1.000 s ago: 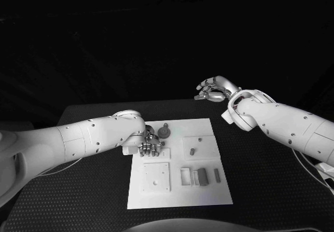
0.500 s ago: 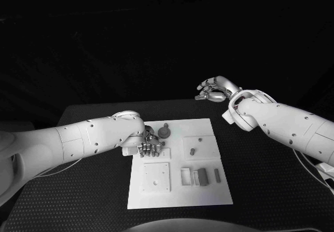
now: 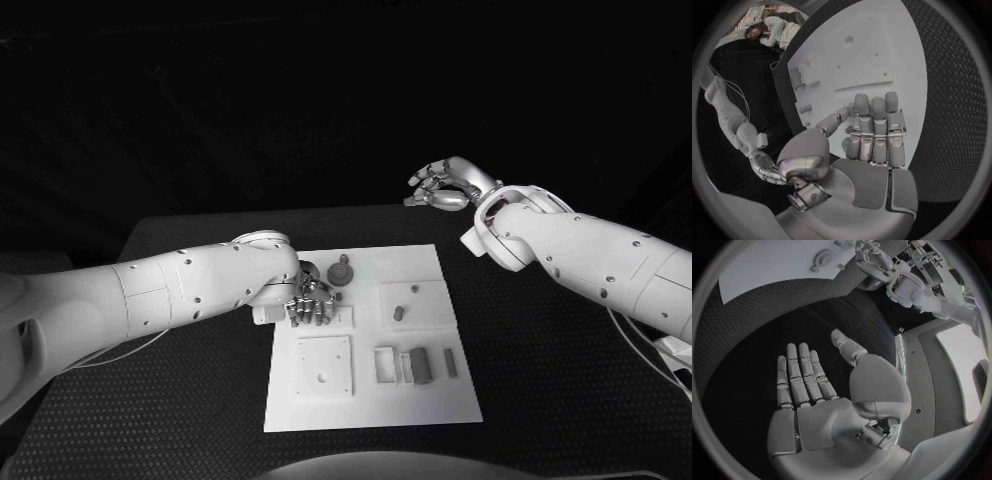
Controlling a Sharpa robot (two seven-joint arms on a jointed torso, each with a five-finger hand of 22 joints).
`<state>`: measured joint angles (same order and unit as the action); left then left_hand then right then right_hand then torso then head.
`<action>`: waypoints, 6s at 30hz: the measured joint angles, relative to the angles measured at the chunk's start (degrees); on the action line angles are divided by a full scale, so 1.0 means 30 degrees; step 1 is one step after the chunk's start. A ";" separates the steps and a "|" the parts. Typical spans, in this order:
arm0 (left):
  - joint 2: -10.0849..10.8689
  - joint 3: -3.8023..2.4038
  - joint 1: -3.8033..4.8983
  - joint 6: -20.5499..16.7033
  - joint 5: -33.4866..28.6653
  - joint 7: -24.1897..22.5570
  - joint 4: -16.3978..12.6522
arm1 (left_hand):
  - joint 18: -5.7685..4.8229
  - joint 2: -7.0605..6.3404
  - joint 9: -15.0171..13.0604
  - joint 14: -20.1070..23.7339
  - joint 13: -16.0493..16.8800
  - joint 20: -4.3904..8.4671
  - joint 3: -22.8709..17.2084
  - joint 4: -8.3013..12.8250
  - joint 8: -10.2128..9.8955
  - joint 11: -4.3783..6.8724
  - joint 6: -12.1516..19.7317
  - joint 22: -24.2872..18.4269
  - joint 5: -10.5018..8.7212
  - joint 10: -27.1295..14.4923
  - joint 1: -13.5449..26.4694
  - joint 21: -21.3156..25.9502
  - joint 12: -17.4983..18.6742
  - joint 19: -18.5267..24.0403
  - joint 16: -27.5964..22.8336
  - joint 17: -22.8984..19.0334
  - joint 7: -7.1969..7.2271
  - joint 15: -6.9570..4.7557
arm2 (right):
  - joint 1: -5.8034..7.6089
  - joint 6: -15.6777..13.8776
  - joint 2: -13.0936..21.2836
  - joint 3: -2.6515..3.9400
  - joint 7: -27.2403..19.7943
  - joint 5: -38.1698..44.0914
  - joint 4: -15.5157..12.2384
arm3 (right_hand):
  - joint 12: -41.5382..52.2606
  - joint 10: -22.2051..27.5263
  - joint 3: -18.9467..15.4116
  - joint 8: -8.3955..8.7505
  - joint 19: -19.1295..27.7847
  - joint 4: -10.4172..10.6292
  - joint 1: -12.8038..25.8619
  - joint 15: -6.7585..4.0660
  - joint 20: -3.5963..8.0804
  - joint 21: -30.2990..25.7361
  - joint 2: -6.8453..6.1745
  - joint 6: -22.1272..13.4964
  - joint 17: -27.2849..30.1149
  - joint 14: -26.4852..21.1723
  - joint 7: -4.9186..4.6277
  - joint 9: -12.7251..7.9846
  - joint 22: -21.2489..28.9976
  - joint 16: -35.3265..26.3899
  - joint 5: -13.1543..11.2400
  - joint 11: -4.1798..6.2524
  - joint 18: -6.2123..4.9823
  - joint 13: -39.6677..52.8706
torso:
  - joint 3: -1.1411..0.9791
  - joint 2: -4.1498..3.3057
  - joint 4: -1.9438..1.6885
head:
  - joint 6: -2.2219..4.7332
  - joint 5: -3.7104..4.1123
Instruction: Assemble the parts on the task board
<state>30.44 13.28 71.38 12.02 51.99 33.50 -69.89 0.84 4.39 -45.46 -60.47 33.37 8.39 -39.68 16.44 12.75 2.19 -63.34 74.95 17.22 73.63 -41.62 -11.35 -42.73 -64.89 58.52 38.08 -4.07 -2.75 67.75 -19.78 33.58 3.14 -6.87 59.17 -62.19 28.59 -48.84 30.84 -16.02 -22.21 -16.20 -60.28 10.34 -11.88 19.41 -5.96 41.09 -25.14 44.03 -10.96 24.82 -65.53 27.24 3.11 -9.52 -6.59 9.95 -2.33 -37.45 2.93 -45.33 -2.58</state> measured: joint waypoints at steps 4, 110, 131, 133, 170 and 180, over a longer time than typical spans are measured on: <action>0.0007 -0.0001 -0.0009 -0.0009 0.0007 0.0000 -0.0033 | 0.0000 -0.0171 0.0051 0.0000 0.0000 0.0000 0.0001 -0.0001 0.0001 -0.0001 0.0000 -0.0001 -0.0069 -0.0001 -0.0173 0.0000 0.0000 0.0000 0.0000 -0.0039 0.0000 0.0000 | 0.0000 0.0001 0.0000 0.0000 0.0000 -0.0014 0.0000 | 0.0000 0.0000 0.0000 0.0000 0.0000 0.0000 0.0000 0.0049 0.0000 0.0000 0.0000 0.0000 0.0000 -0.0050 0.0000 0.0000 -0.0020 0.0000 0.0000 0.0000 0.0000 -0.0005 | 0.0002 0.0000 0.0000 | -0.0002 0.0000; 0.1794 0.0149 -0.0594 -0.5789 -0.0038 -0.0530 -0.2643 | -0.0002 -0.1005 0.0621 -0.0110 -0.0406 -0.0005 0.0126 0.0037 -0.0128 -0.0071 -0.0362 -0.0005 0.1410 0.0170 -0.1255 0.0217 0.0360 -0.0011 0.0222 -0.1014 0.0223 0.0032 | -0.0005 0.0000 0.0180 -0.0003 0.0000 -0.0126 -0.0016 | 0.0001 0.0000 0.0001 0.0001 0.0000 -0.0001 0.0078 0.0032 0.0000 -0.0146 -0.0078 0.0001 -0.0183 -0.0033 0.0000 -0.0079 -0.0187 -0.0225 0.0000 0.0000 -0.0013 -0.0184 | -0.0007 0.0000 0.0000 | -0.0051 -0.0011; 0.1889 0.0145 -0.0892 -0.6051 0.0314 -0.0493 -0.2658 | -0.0003 -0.1003 0.0658 -0.0169 -0.0422 -0.0006 0.0106 0.0017 -0.0207 -0.0089 -0.0340 -0.0008 0.1407 0.0233 -0.1253 0.0217 0.0432 -0.0011 0.0221 -0.1052 0.0201 -0.0028 | -0.0006 0.0000 0.0191 -0.0001 0.0002 -0.0127 -0.0020 | 0.0000 -0.0001 0.0001 -0.0078 0.0000 -0.0001 0.0077 0.0032 0.0000 -0.0222 -0.0078 0.0000 -0.0222 -0.0032 0.0000 -0.0078 -0.0227 -0.0225 0.0000 0.0000 -0.0014 -0.0217 | 0.0027 -0.0013 -0.0013 | -0.0066 0.0011; 0.1886 0.0145 -0.0899 -0.6074 0.0332 -0.0499 -0.2658 | -0.0004 -0.1003 0.0657 -0.0168 -0.0421 -0.0006 0.0106 0.0018 -0.0226 -0.0091 -0.0339 -0.0008 0.1383 0.0236 -0.1253 0.0217 0.0432 -0.0011 0.0221 -0.1051 0.0200 -0.0028 | -0.0006 0.0000 0.0191 -0.0004 0.0002 -0.0127 -0.0020 | 0.0000 0.0000 0.0001 -0.0094 0.0000 -0.0001 0.0078 0.0032 0.0000 -0.0222 -0.0078 0.0001 -0.0229 -0.0032 0.0000 -0.0078 -0.0227 -0.0225 0.0000 0.0000 -0.0012 -0.0217 | 0.0027 -0.0013 -0.0013 | -0.0071 0.0011; 0.1437 0.0095 -0.0840 -0.4751 0.1748 -0.0164 -0.2512 | -0.0004 -0.0868 0.0953 -0.0313 -0.0509 0.0036 0.0123 0.0036 -0.0131 -0.0042 -0.0381 -0.0014 -0.0510 0.0274 -0.1381 0.0218 0.0615 -0.0116 0.0220 -0.1397 0.0242 -0.0036 | -0.0006 0.0012 0.0200 -0.0004 0.0006 -0.0128 -0.0027 | 0.0000 0.0000 0.0001 -0.0094 0.0000 -0.0001 0.0077 0.0031 0.0000 -0.0221 -0.0078 0.0000 -0.0294 -0.0031 0.0000 -0.0110 -0.0278 -0.0304 0.0000 0.0000 -0.0013 -0.0265 | -0.0005 0.0000 0.0018 | -0.0092 0.0033; 0.1416 0.0126 -0.0891 -0.4881 0.1711 -0.0131 -0.2429 | 0.0000 -0.1414 0.1174 -0.0387 -0.0520 0.0038 0.0537 -0.1636 -0.0235 0.0158 -0.0309 -0.0002 -0.3646 0.0458 -0.0836 0.0670 0.0815 -0.0250 0.0221 -0.1708 0.0172 -0.0111 | -0.0006 0.0011 0.0211 -0.0003 0.0006 -0.0128 -0.0026 | 0.0000 0.0000 0.0001 -0.0094 0.0000 -0.0001 0.0077 0.0031 0.0000 -0.0222 -0.0077 0.0000 -0.0296 -0.0031 0.0000 -0.0110 -0.0295 -0.0304 0.0000 0.0000 -0.0014 -0.0283 | -0.0004 0.0000 0.0016 | -0.0037 0.0055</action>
<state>34.69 13.66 68.71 -2.63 57.12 33.11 -77.18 0.84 0.14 -41.94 -61.63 31.81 8.51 -38.07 11.53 12.04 2.66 -64.27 74.94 6.28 75.01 -44.13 -9.34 -40.28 -65.64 59.18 32.95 -3.55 -3.09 67.74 -19.74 34.21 3.14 -6.85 58.79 -62.27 28.60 -48.84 30.85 -16.30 -22.21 -16.20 -60.05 10.43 -11.88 18.74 -6.19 41.09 -26.03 43.93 -10.96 24.49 -66.42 26.33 3.11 -9.52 -6.63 9.10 -2.34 -37.45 2.98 -45.44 -2.41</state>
